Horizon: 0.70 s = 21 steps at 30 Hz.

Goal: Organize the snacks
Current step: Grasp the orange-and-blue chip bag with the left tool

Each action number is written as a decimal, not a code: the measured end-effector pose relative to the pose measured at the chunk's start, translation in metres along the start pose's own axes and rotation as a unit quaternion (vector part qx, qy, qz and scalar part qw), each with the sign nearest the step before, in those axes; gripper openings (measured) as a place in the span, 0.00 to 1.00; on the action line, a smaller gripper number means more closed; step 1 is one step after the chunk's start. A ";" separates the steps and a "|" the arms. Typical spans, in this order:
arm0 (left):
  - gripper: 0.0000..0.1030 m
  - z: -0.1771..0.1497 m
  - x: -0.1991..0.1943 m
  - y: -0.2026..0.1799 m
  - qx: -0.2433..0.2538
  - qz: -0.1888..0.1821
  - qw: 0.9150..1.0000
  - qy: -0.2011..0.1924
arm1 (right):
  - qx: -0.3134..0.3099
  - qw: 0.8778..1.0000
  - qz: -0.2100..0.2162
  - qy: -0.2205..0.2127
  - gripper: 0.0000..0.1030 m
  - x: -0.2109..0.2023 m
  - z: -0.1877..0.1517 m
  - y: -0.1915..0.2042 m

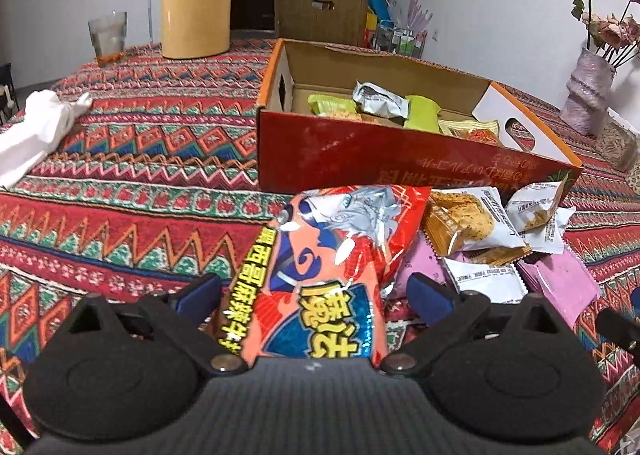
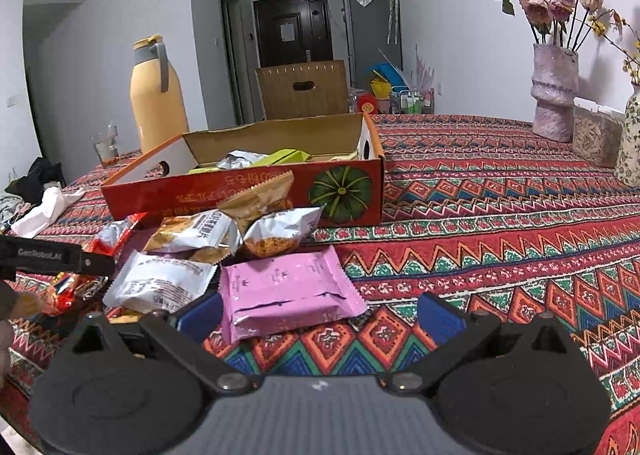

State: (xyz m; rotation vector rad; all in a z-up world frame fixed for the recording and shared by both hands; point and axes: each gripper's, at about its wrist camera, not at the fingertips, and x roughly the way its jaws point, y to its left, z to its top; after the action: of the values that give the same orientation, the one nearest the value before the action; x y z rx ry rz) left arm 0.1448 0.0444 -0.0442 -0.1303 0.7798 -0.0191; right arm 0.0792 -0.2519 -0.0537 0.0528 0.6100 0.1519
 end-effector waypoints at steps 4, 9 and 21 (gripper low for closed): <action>0.76 0.000 0.003 0.002 -0.005 -0.007 1.000 0.004 | -0.002 1.000 0.002 0.004 1.00 0.002 -0.001 0.002; 0.63 -0.003 -0.002 0.001 -0.002 -0.013 1.000 -0.009 | -0.003 1.000 0.004 0.006 1.00 0.005 -0.002 0.005; 0.61 -0.009 -0.042 -0.008 0.024 0.007 0.996 -0.088 | -0.006 1.000 0.000 0.012 1.00 0.012 -0.001 0.005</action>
State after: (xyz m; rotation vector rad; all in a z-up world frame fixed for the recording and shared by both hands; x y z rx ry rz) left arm 0.1087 0.0384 -0.0201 -0.0790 0.6043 -0.0121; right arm 0.0877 -0.2453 -0.0604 0.0399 0.6338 0.1565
